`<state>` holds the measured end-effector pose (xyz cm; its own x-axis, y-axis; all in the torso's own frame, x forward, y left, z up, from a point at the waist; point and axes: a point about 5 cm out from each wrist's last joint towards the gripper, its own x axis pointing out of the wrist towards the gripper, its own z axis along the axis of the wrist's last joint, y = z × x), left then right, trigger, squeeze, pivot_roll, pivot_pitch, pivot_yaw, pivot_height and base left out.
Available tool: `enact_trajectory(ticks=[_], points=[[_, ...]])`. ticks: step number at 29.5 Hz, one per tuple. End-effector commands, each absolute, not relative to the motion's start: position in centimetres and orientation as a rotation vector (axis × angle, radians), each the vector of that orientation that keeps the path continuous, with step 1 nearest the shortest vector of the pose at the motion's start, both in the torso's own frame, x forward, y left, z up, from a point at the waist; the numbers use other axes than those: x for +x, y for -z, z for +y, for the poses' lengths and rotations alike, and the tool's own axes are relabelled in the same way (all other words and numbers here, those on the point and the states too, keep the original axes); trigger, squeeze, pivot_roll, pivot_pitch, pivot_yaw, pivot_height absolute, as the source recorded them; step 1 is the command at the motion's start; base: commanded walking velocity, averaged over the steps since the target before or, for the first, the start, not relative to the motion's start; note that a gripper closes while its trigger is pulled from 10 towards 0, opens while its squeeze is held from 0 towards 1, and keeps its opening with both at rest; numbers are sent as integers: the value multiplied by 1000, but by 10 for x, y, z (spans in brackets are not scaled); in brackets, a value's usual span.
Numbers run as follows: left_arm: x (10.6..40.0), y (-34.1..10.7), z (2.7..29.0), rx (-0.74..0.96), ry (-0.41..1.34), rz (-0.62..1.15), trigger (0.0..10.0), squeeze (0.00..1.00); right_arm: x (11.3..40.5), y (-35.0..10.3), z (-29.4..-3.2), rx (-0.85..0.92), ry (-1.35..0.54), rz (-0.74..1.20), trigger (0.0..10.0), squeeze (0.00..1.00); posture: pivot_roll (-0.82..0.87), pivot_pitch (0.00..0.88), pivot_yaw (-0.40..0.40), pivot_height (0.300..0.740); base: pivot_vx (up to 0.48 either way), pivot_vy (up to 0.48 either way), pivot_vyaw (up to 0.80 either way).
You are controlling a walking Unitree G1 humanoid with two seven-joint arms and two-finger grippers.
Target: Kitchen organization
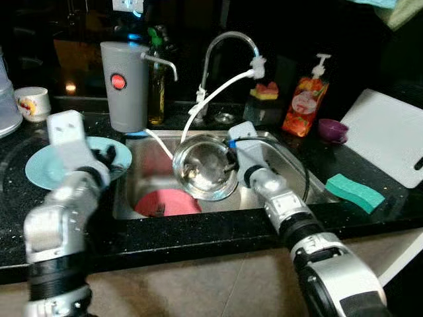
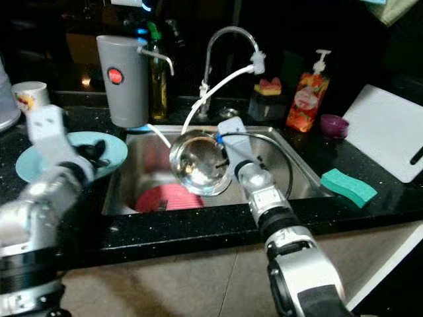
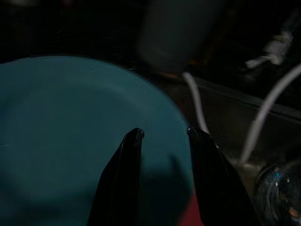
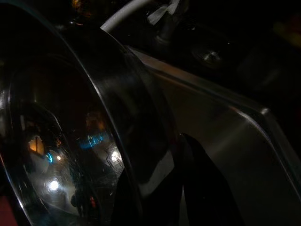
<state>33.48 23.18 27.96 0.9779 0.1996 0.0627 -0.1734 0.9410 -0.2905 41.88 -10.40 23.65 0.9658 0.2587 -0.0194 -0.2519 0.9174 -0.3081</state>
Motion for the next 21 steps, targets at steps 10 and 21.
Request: enact_trajectory(ticks=[10, 21], points=[[310, -298, 277, -302, -348, -65, 10000, 0, 423, -232, -118, -392, -286, 63, 10000, 525, 242, 185, -158, 740, 0, 0, 0], [311, -302, 278, -307, -344, -38, 10000, 0, 426, -247, -131, -354, -246, 39, 10000, 1000, 235, 192, -138, 740, 0, 0, 0]])
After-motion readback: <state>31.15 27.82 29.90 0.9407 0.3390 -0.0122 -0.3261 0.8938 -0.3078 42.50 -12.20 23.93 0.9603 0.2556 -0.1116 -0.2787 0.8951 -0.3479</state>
